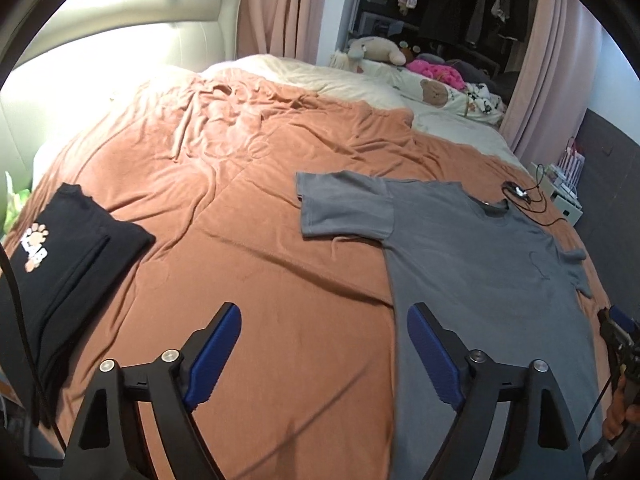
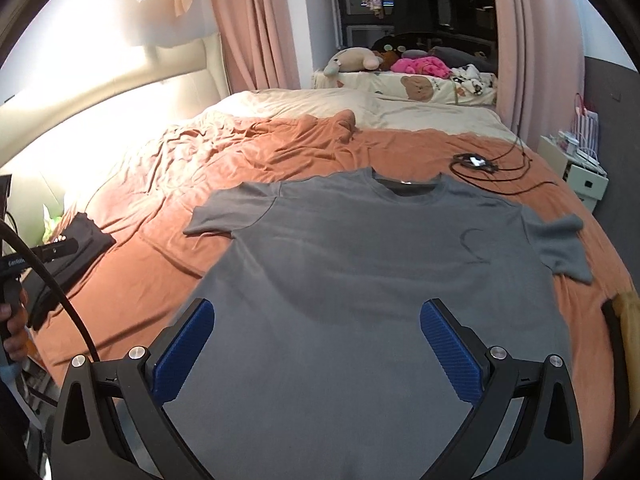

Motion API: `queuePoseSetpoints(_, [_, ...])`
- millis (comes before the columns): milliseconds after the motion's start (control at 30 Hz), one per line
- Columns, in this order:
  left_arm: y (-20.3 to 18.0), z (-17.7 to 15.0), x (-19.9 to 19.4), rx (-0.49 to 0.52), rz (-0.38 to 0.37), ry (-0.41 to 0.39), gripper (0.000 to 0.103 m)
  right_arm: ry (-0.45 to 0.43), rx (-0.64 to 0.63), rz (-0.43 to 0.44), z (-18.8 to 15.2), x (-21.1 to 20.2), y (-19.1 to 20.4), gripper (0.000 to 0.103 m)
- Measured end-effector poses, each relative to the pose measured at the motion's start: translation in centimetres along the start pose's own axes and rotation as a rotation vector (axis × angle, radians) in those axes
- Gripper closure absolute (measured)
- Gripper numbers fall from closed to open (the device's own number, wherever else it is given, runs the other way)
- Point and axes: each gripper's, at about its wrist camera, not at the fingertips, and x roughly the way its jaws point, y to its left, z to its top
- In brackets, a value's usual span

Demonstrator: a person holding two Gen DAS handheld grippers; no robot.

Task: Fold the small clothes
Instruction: 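Move both grippers toward the grey t-shirt, left gripper to its side edge, then grasp the shirt's side edge with the left gripper and fold it toward the collar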

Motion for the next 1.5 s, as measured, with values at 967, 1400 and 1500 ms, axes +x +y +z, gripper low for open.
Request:
queuePoseSetpoints(967, [3.5, 13.0, 23.3, -0.046, -0.041, 0.235, 0.033, 0.214, -0.011, 0.097, 9.6, 25.1, 1.0, 0.063])
queuePoseSetpoints(1400, [4.9, 12.9, 29.3, -0.129, -0.097, 0.335, 0.052, 0.298, 0.097, 0.225, 10.4, 34.6, 1.7, 0.077])
queuePoseSetpoints(1500, [5.2, 13.1, 29.6, -0.165, -0.161, 0.348, 0.087, 0.314, 0.139, 0.248, 10.5, 36.5, 2.0, 0.077])
